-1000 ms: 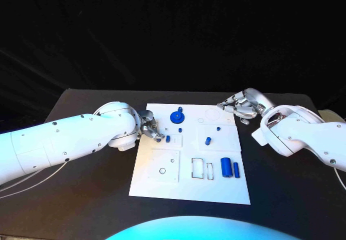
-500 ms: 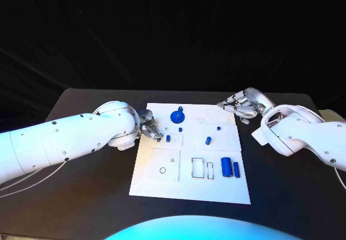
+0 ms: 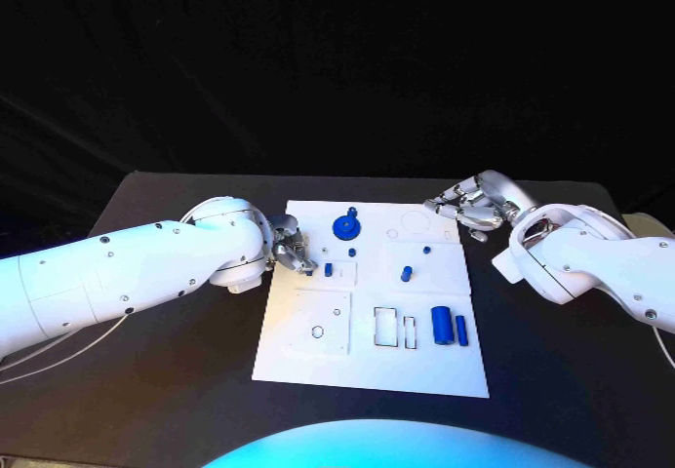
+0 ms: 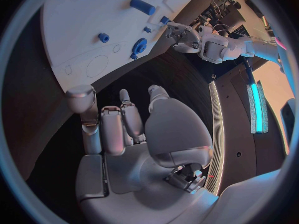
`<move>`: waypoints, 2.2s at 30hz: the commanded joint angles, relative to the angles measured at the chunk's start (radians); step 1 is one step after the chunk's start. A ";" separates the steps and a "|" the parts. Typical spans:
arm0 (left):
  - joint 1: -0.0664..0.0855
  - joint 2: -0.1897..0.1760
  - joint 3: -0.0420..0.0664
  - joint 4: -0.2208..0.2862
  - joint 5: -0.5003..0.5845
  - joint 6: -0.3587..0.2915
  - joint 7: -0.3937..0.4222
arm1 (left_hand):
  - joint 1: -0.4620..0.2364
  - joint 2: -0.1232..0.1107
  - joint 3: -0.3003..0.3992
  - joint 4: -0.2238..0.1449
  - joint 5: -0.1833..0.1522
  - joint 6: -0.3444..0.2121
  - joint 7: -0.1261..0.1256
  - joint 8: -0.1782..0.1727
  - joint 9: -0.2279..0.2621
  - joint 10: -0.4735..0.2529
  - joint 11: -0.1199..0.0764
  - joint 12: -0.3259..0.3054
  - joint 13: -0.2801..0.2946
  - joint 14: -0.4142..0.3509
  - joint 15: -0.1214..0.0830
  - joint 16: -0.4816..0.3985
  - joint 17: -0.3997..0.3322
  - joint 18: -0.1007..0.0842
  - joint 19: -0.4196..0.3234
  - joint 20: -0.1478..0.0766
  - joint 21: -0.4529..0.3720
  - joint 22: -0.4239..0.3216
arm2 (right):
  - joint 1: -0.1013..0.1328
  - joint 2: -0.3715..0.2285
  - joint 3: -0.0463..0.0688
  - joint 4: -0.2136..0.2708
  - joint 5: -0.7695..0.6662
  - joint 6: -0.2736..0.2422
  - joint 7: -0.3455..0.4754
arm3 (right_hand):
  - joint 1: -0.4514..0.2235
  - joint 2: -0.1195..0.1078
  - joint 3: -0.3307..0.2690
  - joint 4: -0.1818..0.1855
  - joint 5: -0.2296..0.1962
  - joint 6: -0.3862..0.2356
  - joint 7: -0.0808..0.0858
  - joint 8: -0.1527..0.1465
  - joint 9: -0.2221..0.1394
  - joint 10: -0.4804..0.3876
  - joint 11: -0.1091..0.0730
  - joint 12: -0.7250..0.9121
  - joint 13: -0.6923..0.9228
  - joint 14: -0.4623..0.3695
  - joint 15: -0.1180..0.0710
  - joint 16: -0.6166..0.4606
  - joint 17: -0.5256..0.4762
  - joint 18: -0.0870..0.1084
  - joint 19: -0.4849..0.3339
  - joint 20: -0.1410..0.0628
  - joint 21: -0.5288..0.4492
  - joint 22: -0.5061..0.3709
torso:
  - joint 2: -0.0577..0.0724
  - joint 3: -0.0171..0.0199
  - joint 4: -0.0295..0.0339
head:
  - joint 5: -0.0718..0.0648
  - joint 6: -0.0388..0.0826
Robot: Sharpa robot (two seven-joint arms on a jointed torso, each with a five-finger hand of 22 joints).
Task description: Assemble the parts on the task board
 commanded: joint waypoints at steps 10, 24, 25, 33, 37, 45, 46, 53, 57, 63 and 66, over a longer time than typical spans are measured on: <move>-0.005 -0.005 -0.004 0.006 -0.016 0.054 -0.017 | 0.000 -0.013 0.173 -0.164 0.004 0.013 -0.005 0.002 -0.002 0.011 -0.003 0.007 0.044 0.104 0.006 0.005 0.259 -0.010 0.003 0.003 0.007 0.003 | -0.001 0.001 0.000 -0.001 -0.005 0.005 0.006 | -0.005 0.007 -0.007 -0.001 0.005 -0.003 -0.003 0.006 0.001 -0.005 0.002 -0.001 0.001 0.041 -0.008 -0.001 0.000 0.010 0.001 -0.001 0.000 0.001 | 0.001 -0.0006 0.0002 | 0.002 -0.001; -0.005 -0.003 -0.003 0.008 -0.023 0.039 -0.015 | -0.013 -0.018 0.180 -0.164 0.003 0.016 -0.006 0.004 -0.001 0.014 -0.002 0.009 0.048 0.105 0.006 0.005 0.260 -0.010 0.002 0.004 0.007 0.002 | -0.001 0.002 0.000 -0.001 -0.005 0.004 0.006 | -0.005 0.007 -0.007 -0.001 0.005 -0.003 -0.003 0.006 0.001 -0.005 0.002 -0.001 0.001 0.041 -0.008 -0.001 0.000 0.010 0.001 -0.001 0.000 0.001 | 0.000 0.0000 -0.0004 | 0.002 0.001; -0.005 -0.003 -0.003 0.008 -0.020 0.038 -0.015 | -0.023 -0.019 0.180 -0.160 0.002 0.018 -0.006 0.004 0.000 0.015 -0.002 0.010 0.049 0.105 0.007 0.005 0.260 -0.010 0.002 0.004 0.007 0.002 | -0.001 0.002 0.000 -0.001 -0.005 0.004 0.006 | -0.005 0.007 -0.007 -0.001 0.005 -0.003 -0.003 0.006 0.001 -0.005 0.002 -0.001 0.001 0.041 -0.008 -0.001 0.000 0.010 0.001 -0.001 0.000 0.001 | 0.000 0.0001 -0.0004 | 0.001 0.001; -0.004 0.000 -0.003 0.004 -0.007 0.028 -0.016 | -0.117 -0.026 0.091 -0.089 -0.003 0.033 -0.018 0.007 0.001 0.018 -0.010 0.011 0.052 0.104 0.003 0.005 0.259 -0.009 0.000 0.002 0.005 -0.001 | -0.001 0.001 0.000 0.000 -0.005 0.003 0.006 | -0.005 0.007 -0.008 -0.002 0.005 -0.003 -0.003 0.006 0.002 -0.005 0.002 -0.001 0.001 0.041 -0.008 -0.001 -0.001 0.010 0.001 -0.001 -0.001 0.000 | 0.000 0.0003 -0.0002 | 0.000 0.002; -0.004 0.002 -0.003 0.001 -0.005 0.028 -0.018 | -0.153 -0.016 -0.021 -0.052 -0.003 0.043 -0.022 0.003 -0.003 0.019 -0.013 0.011 0.054 0.104 0.001 0.004 0.258 -0.010 0.002 -0.001 0.004 0.000 | -0.001 0.000 0.000 0.001 -0.005 0.003 0.006 | -0.005 0.007 -0.008 -0.002 0.005 -0.003 -0.003 0.006 0.002 -0.005 0.002 -0.001 0.001 0.041 -0.008 -0.001 -0.001 0.010 0.001 -0.001 -0.001 0.000 | 0.000 0.0002 -0.0003 | 0.000 0.002; -0.004 0.004 -0.003 -0.002 -0.003 0.019 -0.020 | -0.160 0.029 -0.159 -0.044 0.000 0.052 -0.023 -0.015 -0.015 0.020 -0.014 0.012 0.059 0.104 -0.002 0.005 0.260 -0.010 0.004 -0.003 0.004 0.001 | -0.001 0.000 0.000 -0.002 -0.005 0.003 0.006 | -0.005 0.007 -0.009 -0.002 0.005 -0.003 -0.003 0.006 0.002 -0.006 0.002 -0.002 0.000 0.040 -0.008 -0.002 -0.001 0.010 0.001 -0.001 -0.001 0.000 | 0.000 -0.0002 0.0000 | -0.001 0.002; -0.004 0.004 -0.003 -0.003 -0.003 0.015 -0.019 | -0.161 0.033 -0.172 -0.043 0.000 0.054 -0.023 -0.017 -0.016 0.021 -0.014 0.012 0.060 0.105 -0.002 0.005 0.261 -0.010 0.004 -0.003 0.004 0.001 | -0.001 0.000 0.000 -0.002 -0.005 0.003 0.006 | -0.005 0.007 -0.009 -0.002 0.005 -0.003 -0.003 0.006 0.002 -0.006 0.002 -0.002 0.000 0.040 -0.008 -0.002 -0.001 0.010 0.001 -0.001 -0.001 0.000 | 0.001 0.0000 0.0003 | -0.002 0.002; -0.004 0.006 -0.003 -0.006 -0.003 0.011 -0.020 | -0.168 0.047 -0.218 -0.043 0.000 0.059 -0.023 -0.022 -0.020 0.021 -0.014 0.012 0.061 0.105 -0.002 0.006 0.261 -0.010 0.004 -0.003 0.004 0.001 | -0.001 0.000 0.000 -0.003 -0.005 0.003 0.006 | -0.006 0.007 -0.010 -0.001 0.005 -0.003 -0.003 0.006 0.002 -0.006 0.002 -0.002 -0.001 0.040 -0.008 -0.003 -0.002 0.010 0.001 -0.001 -0.002 -0.001 | 0.000 0.0000 0.0001 | -0.002 0.002; -0.004 0.005 -0.003 -0.008 -0.003 0.010 -0.020 | -0.169 0.049 -0.226 -0.043 0.000 0.060 -0.023 -0.023 -0.021 0.021 -0.014 0.012 0.061 0.105 -0.002 0.006 0.261 -0.010 0.005 -0.004 0.004 0.002 | -0.001 0.000 0.000 -0.003 -0.005 0.003 0.006 | -0.007 0.006 -0.011 -0.001 0.005 -0.003 -0.003 0.006 0.002 -0.006 0.002 -0.002 -0.001 0.040 -0.008 -0.002 -0.002 0.010 0.001 -0.001 -0.002 -0.001 | 0.000 0.0000 -0.0002 | -0.002 0.002; -0.004 0.001 -0.001 -0.007 0.001 0.003 -0.016 | -0.177 0.054 -0.281 -0.043 0.001 0.062 -0.023 -0.029 -0.024 0.020 -0.013 0.010 0.060 0.104 -0.002 0.005 0.259 -0.010 0.004 -0.004 0.003 0.000 | -0.001 0.000 0.000 -0.003 -0.005 0.003 0.007 | -0.008 0.006 -0.012 -0.001 0.004 -0.003 -0.002 0.006 0.002 -0.007 0.002 -0.003 -0.001 0.040 -0.008 -0.003 -0.002 0.011 0.001 -0.001 -0.003 -0.001 | 0.000 -0.0003 -0.0008 | -0.003 0.003; -0.004 -0.003 0.002 -0.004 0.009 -0.006 -0.013 | -0.185 0.062 -0.347 -0.042 0.002 0.063 -0.022 -0.033 -0.027 0.018 -0.012 0.007 0.057 0.104 -0.003 0.004 0.257 -0.010 0.004 -0.004 0.001 -0.001 | -0.001 -0.001 0.000 -0.003 -0.005 0.003 0.007 | -0.008 0.006 -0.012 -0.001 0.004 -0.003 -0.002 0.006 0.002 -0.007 0.002 -0.003 -0.001 0.040 -0.008 -0.003 -0.002 0.011 0.001 -0.001 -0.003 -0.001 | 0.001 -0.0005 -0.0008 | -0.004 0.004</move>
